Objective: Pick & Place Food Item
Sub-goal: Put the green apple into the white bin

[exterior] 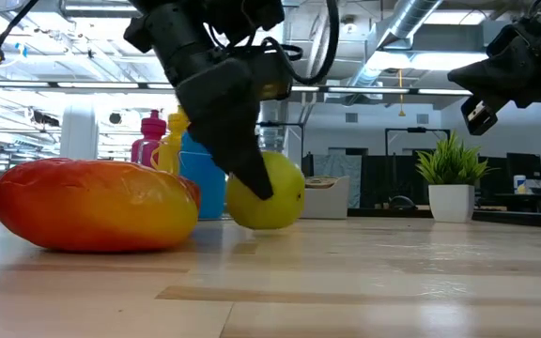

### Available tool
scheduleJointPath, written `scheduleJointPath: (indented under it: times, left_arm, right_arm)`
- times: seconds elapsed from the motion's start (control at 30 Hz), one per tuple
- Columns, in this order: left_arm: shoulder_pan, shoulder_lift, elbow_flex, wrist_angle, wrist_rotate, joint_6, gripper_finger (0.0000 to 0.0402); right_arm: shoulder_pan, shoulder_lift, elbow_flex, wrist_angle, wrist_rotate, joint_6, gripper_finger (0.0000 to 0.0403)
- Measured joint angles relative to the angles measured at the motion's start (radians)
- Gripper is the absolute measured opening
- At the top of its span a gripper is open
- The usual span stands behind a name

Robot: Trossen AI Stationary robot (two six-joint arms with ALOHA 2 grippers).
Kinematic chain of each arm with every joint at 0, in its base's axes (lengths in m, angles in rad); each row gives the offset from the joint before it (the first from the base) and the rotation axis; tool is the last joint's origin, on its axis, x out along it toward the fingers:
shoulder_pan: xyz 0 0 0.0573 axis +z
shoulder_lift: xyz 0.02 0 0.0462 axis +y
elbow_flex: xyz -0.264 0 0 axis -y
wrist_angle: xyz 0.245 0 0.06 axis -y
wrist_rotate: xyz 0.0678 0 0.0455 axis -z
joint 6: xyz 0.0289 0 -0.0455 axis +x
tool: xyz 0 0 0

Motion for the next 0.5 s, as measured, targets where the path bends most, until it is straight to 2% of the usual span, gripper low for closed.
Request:
scheduleJointPath:
  times: [0.1, 0.27, 0.4, 0.5]
  left_arm:
    - [0.004, -0.010, 0.000, 0.009, 0.009, -0.131, 0.0323]
    - [0.004, -0.038, 0.001, 0.121, 0.111, -0.329, 0.0322]
    - [0.003, -0.077, 0.001, 0.290, 0.211, -0.474, 0.0324]
    - [0.002, -0.130, 0.001, 0.428, 0.249, -0.552, 0.0322]
  right_arm:
    - [0.000, 0.000, 0.000, 0.000, 0.000, 0.000, 0.0012]
    - [0.000, 0.000, 0.000, 0.000, 0.000, 0.000, 0.0012]
    - [0.000, 0.000, 0.000, 0.001, 0.000, 0.000, 0.0012]
    - [0.000, 0.000, 0.000, 0.000, 0.000, 0.000, 0.0012]
